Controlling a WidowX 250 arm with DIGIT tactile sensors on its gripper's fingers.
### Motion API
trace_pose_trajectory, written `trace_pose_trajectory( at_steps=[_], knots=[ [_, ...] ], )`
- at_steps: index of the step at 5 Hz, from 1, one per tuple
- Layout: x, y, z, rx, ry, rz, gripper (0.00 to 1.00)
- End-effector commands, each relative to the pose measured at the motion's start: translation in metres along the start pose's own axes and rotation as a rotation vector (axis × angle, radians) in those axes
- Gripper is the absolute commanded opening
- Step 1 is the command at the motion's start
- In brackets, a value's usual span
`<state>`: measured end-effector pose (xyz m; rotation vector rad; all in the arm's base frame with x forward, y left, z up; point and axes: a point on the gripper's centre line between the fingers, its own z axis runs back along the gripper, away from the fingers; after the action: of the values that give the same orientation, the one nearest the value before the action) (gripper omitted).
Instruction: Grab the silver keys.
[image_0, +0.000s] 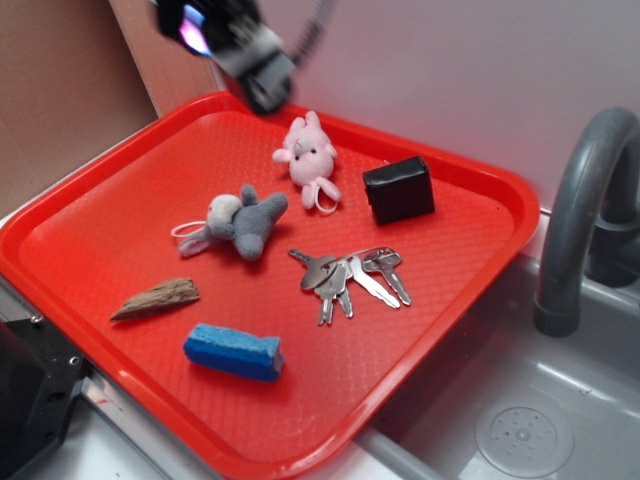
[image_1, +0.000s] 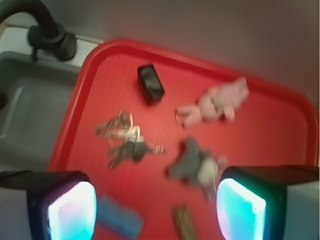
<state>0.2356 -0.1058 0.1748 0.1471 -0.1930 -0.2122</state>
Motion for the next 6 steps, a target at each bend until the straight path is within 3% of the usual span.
trace_pose_trajectory(
  at_steps=[1, 2, 4, 5, 6],
  knots=[
    [0.011, -0.031, -0.063, 0.054, -0.017, -0.059, 1.00],
    [0.013, -0.042, -0.083, 0.089, -0.027, -0.048, 1.00],
    [0.002, -0.052, -0.118, 0.053, 0.029, -0.055, 1.00],
    [-0.002, -0.044, -0.135, 0.100, 0.050, -0.038, 0.91],
    [-0.004, -0.032, -0.132, 0.147, 0.015, -0.018, 0.00]
  ],
)
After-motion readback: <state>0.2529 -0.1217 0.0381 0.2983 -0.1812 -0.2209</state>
